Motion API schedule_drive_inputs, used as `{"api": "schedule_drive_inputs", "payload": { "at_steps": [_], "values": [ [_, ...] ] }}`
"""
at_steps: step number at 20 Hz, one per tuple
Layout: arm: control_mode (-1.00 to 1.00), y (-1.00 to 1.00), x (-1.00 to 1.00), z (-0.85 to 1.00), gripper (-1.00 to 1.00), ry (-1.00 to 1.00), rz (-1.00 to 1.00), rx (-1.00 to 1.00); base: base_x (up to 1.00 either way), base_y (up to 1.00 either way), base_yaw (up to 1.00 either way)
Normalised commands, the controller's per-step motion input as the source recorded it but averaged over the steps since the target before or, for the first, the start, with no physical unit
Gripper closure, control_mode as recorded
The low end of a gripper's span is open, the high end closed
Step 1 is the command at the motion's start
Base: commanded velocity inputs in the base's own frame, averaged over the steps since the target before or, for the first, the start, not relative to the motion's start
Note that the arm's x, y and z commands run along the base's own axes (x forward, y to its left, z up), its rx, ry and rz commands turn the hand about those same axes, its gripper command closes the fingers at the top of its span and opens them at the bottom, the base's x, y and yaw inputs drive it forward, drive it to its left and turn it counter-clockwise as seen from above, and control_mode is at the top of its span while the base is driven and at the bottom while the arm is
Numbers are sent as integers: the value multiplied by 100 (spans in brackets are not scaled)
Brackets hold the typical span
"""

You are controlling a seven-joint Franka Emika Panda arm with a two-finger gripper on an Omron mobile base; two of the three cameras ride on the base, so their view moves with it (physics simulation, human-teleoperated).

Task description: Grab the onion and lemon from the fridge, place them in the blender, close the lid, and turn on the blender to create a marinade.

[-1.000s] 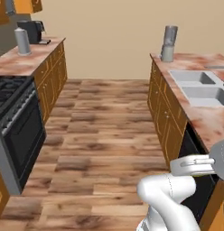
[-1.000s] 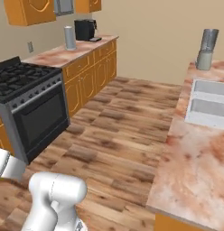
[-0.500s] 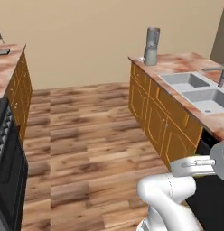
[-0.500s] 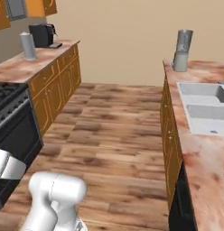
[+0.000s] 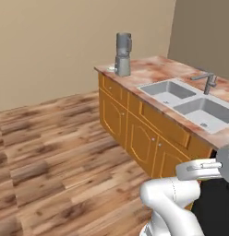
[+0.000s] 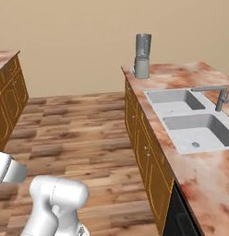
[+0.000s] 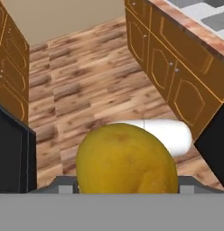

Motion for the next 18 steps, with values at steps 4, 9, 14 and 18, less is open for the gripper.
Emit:
{"api": "schedule_drive_inputs", "payload": {
  "at_steps": [4, 9, 14, 18],
  "values": [
    [100, 0, 0, 0, 100, 0, 0, 0, 96, 54, -50],
    [100, 0, 0, 0, 100, 0, 0, 0, 96, 63, -46],
    [100, 0, 0, 0, 100, 0, 0, 0, 94, 76, -41],
    [100, 0, 0, 0, 100, 0, 0, 0, 91, 72, -39]
  ]
}}
